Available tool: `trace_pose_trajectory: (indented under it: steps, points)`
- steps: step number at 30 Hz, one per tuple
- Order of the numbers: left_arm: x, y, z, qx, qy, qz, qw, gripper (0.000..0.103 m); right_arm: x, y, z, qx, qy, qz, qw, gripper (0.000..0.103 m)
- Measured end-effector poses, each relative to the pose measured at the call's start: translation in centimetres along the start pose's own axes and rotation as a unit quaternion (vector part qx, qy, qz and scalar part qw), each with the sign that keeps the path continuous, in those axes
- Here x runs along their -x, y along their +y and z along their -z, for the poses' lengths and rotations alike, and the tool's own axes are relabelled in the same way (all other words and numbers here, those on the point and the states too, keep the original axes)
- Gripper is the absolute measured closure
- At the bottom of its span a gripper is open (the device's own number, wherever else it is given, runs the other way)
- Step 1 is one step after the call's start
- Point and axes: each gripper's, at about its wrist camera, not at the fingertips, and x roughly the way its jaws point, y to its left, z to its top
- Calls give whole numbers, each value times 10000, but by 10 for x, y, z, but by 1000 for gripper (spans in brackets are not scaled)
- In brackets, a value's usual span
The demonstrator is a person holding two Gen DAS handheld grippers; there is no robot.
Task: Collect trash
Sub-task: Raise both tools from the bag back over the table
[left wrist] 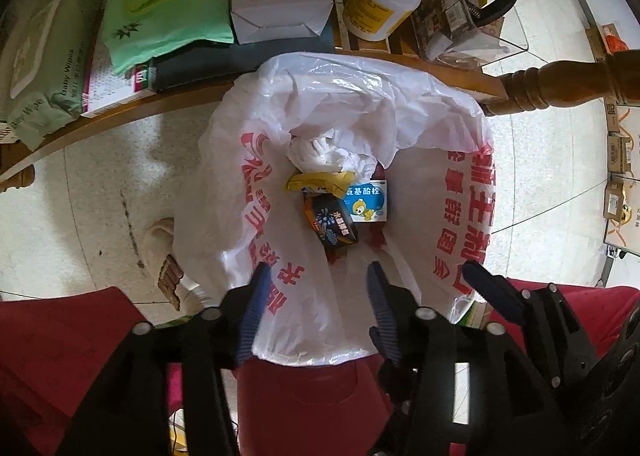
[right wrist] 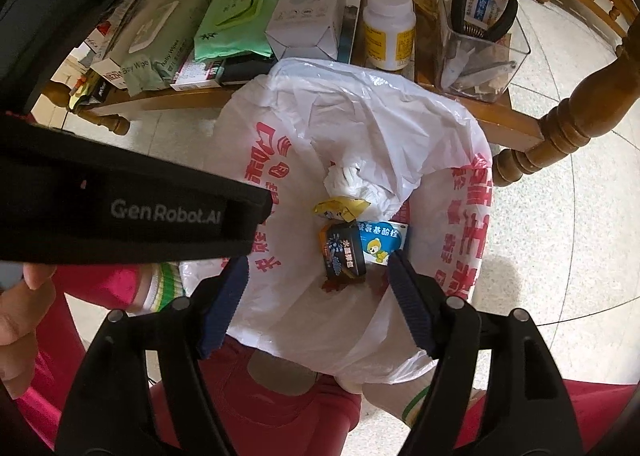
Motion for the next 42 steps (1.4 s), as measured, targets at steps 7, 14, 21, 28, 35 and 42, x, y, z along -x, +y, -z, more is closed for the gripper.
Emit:
trace_pose_trajectory:
  steps: [7, 14, 21, 28, 35, 42]
  points:
    - [53, 3, 34, -155, -555, -330, 9978, 29, 54, 2, 7, 174, -384, -73, 9991, 20]
    - [136, 12, 84, -304, -1355, -604, 9885, 24, 155, -2, 14, 680, -1319, 288, 9885, 12]
    - [250, 16, 105, -581, -2430, -1082, 9622, 17, 258, -13, -5, 795, -2161, 206, 9729, 11]
    - [349, 17, 105, -1073, -3118, -1302, 9350, 11, 359, -18, -44, 869, -3020, 133, 9493, 11]
    - [391, 5, 100, -1649, -2987, -963, 9351, 11, 424, -7, -97, 895, -3329, -223, 9384, 11]
    - [410, -9, 97, -2371, -2907, -1187, 9193, 11, 462, 23, -140, 1360, -3415, -356, 9293, 10]
